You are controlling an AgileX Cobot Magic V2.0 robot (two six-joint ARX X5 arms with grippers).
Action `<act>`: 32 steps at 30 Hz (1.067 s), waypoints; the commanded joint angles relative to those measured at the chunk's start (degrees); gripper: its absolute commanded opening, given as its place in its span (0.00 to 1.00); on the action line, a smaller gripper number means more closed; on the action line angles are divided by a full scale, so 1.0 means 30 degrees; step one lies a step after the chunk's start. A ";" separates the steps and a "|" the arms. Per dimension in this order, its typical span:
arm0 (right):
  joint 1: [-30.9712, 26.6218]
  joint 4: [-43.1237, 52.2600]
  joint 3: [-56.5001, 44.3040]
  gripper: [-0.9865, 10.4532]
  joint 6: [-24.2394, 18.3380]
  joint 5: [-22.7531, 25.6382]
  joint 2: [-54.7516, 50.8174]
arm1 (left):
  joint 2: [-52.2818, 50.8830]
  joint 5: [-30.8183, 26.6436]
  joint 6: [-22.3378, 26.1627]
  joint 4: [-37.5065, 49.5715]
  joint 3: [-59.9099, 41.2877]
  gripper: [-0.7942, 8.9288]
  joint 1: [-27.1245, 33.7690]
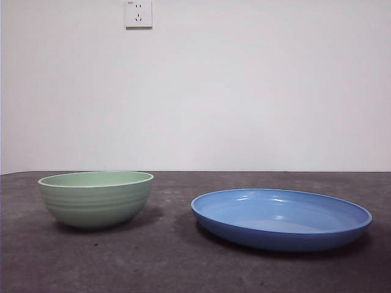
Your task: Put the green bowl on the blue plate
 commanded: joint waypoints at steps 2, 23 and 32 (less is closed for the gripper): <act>-0.0007 0.0270 -0.0102 0.10 0.0007 0.0015 -0.0029 | -0.0007 -0.0058 -0.0066 -0.0080 -0.0393 0.14 -0.0015; -0.0007 0.0321 0.1464 0.10 0.4874 -0.0619 -0.0007 | 0.0532 -0.0022 -0.3534 -0.0219 0.1676 0.10 -0.0546; -0.0007 -0.3024 0.5464 0.10 0.6535 -0.2178 0.1129 | 0.3687 0.1304 -0.4838 -0.0466 0.4940 0.10 -0.0838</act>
